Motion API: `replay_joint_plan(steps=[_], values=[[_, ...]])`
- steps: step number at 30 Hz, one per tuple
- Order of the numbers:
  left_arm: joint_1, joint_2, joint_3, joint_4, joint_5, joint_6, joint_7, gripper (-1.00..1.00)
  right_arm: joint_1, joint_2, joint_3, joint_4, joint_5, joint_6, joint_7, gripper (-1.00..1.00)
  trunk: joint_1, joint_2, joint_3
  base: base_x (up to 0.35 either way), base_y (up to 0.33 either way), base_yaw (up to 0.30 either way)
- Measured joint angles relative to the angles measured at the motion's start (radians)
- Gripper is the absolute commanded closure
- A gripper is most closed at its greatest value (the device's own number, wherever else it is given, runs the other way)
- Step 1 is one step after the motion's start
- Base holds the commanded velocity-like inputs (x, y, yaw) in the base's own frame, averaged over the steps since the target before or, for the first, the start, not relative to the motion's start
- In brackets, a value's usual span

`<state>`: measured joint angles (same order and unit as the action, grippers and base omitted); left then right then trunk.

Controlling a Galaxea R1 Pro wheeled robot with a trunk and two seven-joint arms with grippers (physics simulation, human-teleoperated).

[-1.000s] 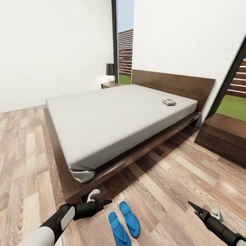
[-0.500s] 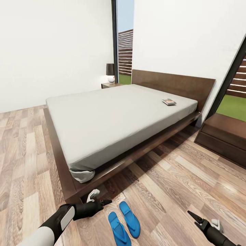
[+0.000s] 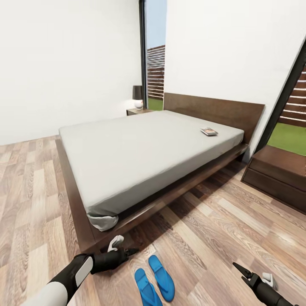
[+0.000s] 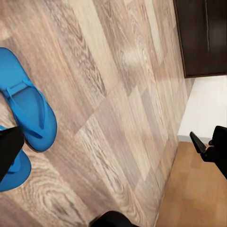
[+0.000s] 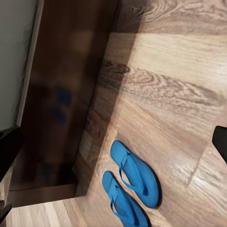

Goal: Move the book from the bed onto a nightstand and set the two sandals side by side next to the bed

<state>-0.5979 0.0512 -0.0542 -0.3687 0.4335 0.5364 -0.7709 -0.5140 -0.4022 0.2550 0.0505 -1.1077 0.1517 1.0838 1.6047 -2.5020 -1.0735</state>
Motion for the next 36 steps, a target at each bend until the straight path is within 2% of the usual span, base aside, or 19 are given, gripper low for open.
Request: replay_joint_plan(steps=[2,14,18,25,30,36], values=[[0.000,0.000,0.000,0.000,0.000,0.000,0.000,-1.00,0.000,0.000,0.000,0.000,0.000,0.000,0.000,-1.00,-0.001,0.000,0.008,0.000,0.000,0.000],[0.000,0.000,0.000,0.000,0.000,0.000,0.000,-1.00,0.000,0.000,0.000,0.000,0.000,-0.001,0.001,-1.00,-0.001,0.001,0.008,0.000,0.000,0.000],[0.000,0.001,0.000,0.002,0.000,0.001,0.000,-1.00,0.000,0.007,-0.001,0.001,0.000,0.000,-0.001,-1.00,-0.001,0.001,0.008,0.000,0.000,0.000],[0.000,0.005,0.001,0.014,-0.001,0.001,0.000,-1.00,0.001,0.016,-0.001,0.001,0.001,0.000,-0.035,-1.00,-0.001,0.001,0.008,0.000,0.000,0.000],[-0.017,0.027,0.005,-0.001,-0.003,0.005,-0.018,-1.00,-0.015,0.040,0.007,-0.006,-0.001,0.002,-0.046,-1.00,-0.001,0.001,0.008,0.000,0.000,0.000],[-0.026,0.061,0.002,-0.035,-0.005,0.004,-0.019,-1.00,-0.041,0.043,0.007,-0.006,0.000,0.001,-0.048,-1.00,-0.001,0.001,0.008,0.000,0.000,0.000]])
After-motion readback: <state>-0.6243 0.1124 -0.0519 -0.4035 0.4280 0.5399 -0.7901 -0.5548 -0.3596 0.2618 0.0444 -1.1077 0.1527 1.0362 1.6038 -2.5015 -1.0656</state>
